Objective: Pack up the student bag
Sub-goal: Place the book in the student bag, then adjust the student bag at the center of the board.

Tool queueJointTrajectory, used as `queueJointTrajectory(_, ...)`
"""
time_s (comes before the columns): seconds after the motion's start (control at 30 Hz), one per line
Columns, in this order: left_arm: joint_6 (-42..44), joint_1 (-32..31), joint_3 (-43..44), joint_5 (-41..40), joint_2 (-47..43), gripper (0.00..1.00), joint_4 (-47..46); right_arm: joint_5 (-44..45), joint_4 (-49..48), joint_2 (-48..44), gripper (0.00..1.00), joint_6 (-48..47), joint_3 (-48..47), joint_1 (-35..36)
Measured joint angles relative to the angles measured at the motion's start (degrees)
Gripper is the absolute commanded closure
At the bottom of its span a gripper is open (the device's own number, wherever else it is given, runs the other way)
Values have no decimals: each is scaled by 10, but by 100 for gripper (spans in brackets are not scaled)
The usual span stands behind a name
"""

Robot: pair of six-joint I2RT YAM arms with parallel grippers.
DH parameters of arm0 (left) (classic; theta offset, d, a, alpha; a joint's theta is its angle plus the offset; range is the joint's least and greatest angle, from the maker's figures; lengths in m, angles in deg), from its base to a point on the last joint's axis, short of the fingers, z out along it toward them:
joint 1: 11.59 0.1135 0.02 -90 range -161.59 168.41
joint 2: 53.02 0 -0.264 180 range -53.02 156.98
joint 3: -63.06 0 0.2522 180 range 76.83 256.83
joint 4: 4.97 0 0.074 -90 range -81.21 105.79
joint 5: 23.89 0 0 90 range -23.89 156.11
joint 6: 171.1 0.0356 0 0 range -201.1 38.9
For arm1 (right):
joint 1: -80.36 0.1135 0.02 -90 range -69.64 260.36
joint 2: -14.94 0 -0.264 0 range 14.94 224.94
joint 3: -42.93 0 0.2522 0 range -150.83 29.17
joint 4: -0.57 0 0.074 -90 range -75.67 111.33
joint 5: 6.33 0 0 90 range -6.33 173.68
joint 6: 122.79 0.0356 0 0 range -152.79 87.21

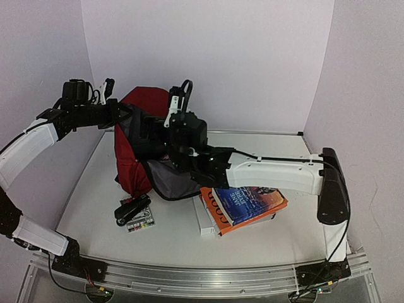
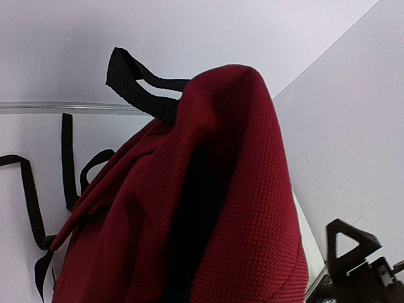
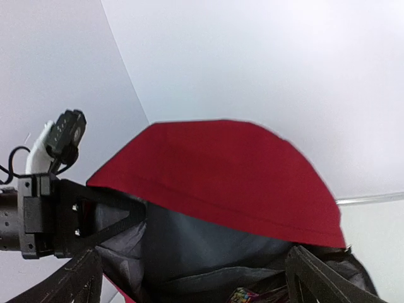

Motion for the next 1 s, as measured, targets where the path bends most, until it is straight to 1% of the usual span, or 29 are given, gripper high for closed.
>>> queueJointTrajectory(0.1, 0, 6, 0, -6, -3, 100, 1, 8, 3, -57, 2, -20, 47, 0)
queueJointTrajectory(0.23, 0, 17, 0, -10, -5, 100, 8, 15, 37, -113, 2, -39, 101, -3)
queueJointTrajectory(0.33, -1, 28, 0, -9, -5, 100, 10, 8, 87, -147, 2, -42, 144, -8)
queueJointTrajectory(0.43, -3, 41, 0, -6, -5, 100, 10, -16, 147, -180, 2, -18, 196, -25)
queueJointTrajectory(0.53, -6, 55, 0, -2, -5, 100, 10, -72, 194, -229, 2, 28, 267, -74)
queueJointTrajectory(0.67, -13, 73, 0, 7, -5, 100, 10, -169, 229, -286, 2, 88, 339, -171)
queueJointTrajectory(0.73, -17, 81, 0, 11, -4, 100, 10, -208, 236, -292, 2, 106, 347, -203)
queueJointTrajectory(0.83, -20, 91, 0, 20, -2, 100, 10, -282, 231, -282, 2, 127, 346, -219)
queueJointTrajectory(0.9, -23, 94, 0, 24, -1, 100, 9, -321, 225, -256, 2, 134, 334, -227)
queueJointTrajectory(1.0, -29, 96, 0, 32, 1, 100, 9, -370, 218, -200, 7, 133, 309, -239)
